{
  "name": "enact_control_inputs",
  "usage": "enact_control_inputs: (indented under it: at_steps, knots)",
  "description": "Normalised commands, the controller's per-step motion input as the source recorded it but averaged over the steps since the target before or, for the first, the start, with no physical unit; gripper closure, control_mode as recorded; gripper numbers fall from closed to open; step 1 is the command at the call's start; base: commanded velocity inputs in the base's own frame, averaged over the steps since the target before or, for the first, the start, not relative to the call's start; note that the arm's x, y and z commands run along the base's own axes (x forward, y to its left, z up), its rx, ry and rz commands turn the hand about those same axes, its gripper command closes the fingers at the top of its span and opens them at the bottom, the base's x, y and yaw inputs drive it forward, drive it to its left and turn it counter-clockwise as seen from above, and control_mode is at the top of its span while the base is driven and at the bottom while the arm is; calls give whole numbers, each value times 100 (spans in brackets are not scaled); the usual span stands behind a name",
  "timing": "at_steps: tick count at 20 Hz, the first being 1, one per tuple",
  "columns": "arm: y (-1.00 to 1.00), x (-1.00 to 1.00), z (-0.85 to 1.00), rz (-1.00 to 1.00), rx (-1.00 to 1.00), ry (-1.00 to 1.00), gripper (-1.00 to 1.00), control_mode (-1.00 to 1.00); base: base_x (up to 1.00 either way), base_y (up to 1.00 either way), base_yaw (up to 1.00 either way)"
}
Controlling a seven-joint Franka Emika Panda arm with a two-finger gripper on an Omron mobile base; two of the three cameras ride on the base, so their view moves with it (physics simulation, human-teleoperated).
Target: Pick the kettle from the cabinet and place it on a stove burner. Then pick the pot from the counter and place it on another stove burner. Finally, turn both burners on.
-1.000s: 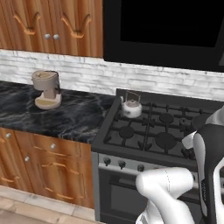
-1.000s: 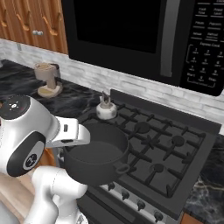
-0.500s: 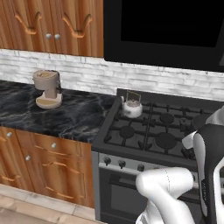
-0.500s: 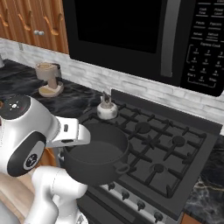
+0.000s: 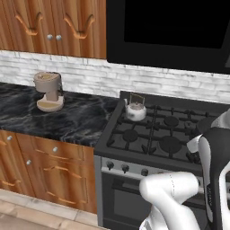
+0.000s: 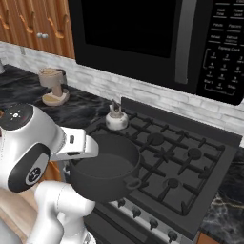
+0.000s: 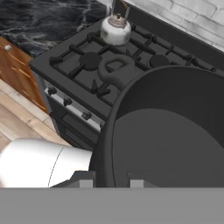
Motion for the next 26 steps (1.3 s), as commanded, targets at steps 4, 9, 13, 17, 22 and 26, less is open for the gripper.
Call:
enact_control_inputs:
  at_steps: [4, 9, 13, 17, 22, 26]
  knots:
    - [0, 0, 0, 0, 0, 0, 100, -100, 0, 0, 0]
    - [4, 25, 0, 0, 0, 0, 100, -100, 0, 0, 0]
    - [16, 28, 0, 0, 0, 0, 100, -100, 0, 0, 0]
    - [29, 22, 0, 2, 0, -3, 100, -100, 0, 0, 0]
    - [39, 24, 0, 6, 0, -6, 100, -100, 0, 0, 0]
    - [33, 26, 0, 7, 0, -5, 100, -100, 0, 0, 0]
